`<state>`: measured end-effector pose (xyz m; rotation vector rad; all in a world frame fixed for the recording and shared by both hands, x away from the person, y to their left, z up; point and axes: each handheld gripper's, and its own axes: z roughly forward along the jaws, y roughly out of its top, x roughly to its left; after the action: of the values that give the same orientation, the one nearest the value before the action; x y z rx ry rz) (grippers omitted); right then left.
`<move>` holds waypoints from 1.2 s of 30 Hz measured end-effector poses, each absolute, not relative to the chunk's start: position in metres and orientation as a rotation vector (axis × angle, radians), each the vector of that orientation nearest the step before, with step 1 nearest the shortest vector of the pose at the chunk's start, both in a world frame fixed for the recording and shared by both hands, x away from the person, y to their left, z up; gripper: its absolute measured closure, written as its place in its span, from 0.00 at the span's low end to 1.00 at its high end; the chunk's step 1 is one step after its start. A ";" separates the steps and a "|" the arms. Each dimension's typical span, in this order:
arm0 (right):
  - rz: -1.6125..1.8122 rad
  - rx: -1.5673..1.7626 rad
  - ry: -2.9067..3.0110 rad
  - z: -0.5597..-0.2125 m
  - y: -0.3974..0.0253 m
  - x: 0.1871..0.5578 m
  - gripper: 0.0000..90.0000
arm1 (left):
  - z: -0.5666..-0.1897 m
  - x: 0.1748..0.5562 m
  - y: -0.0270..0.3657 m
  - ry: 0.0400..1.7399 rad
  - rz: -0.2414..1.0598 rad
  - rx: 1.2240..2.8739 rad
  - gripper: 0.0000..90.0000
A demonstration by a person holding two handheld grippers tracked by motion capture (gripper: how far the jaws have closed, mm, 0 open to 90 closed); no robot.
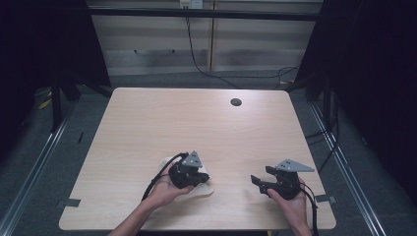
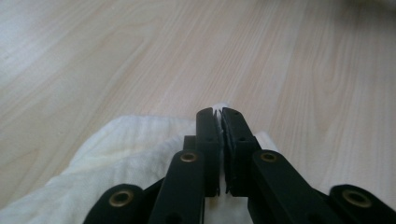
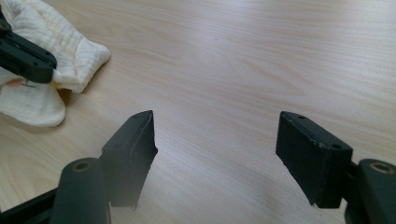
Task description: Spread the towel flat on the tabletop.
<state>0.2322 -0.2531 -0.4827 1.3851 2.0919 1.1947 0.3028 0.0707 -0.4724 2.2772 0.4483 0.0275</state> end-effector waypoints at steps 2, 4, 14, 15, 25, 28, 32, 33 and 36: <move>1.194 1.383 2.094 -0.483 -0.253 0.232 0.32 | -0.467 0.304 0.075 0.444 0.021 2.258 0.98; 1.194 1.382 2.095 -0.483 -0.252 0.232 0.32 | -0.464 0.304 0.076 0.451 0.011 2.243 0.98; 1.201 1.389 2.094 -0.483 -0.251 0.232 0.32 | -0.422 0.309 0.090 0.445 0.059 2.133 0.98; 1.207 1.392 2.094 -0.483 -0.251 0.232 0.32 | -0.413 0.311 0.094 0.443 0.064 2.100 0.98; 1.207 1.386 2.098 -0.483 -0.251 0.233 0.32 | -0.361 0.321 0.108 0.427 0.126 1.968 0.98; 1.204 1.383 2.098 -0.483 -0.251 0.233 0.32 | -0.348 0.324 0.109 0.418 0.141 1.943 0.99; 1.202 1.381 2.101 -0.483 -0.251 0.234 0.32 | -0.330 0.326 0.110 0.396 0.160 1.899 0.99; 1.205 1.381 2.100 -0.482 -0.251 0.234 0.32 | -0.325 0.325 0.110 0.387 0.168 1.885 0.99; 1.209 1.389 2.098 -0.481 -0.250 0.234 0.32 | -0.313 0.322 0.112 0.364 0.170 1.858 0.99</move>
<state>0.2340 -0.2502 -0.4815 1.3889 2.0976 1.2090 0.3221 0.1125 -0.3134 1.8576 0.3635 0.1704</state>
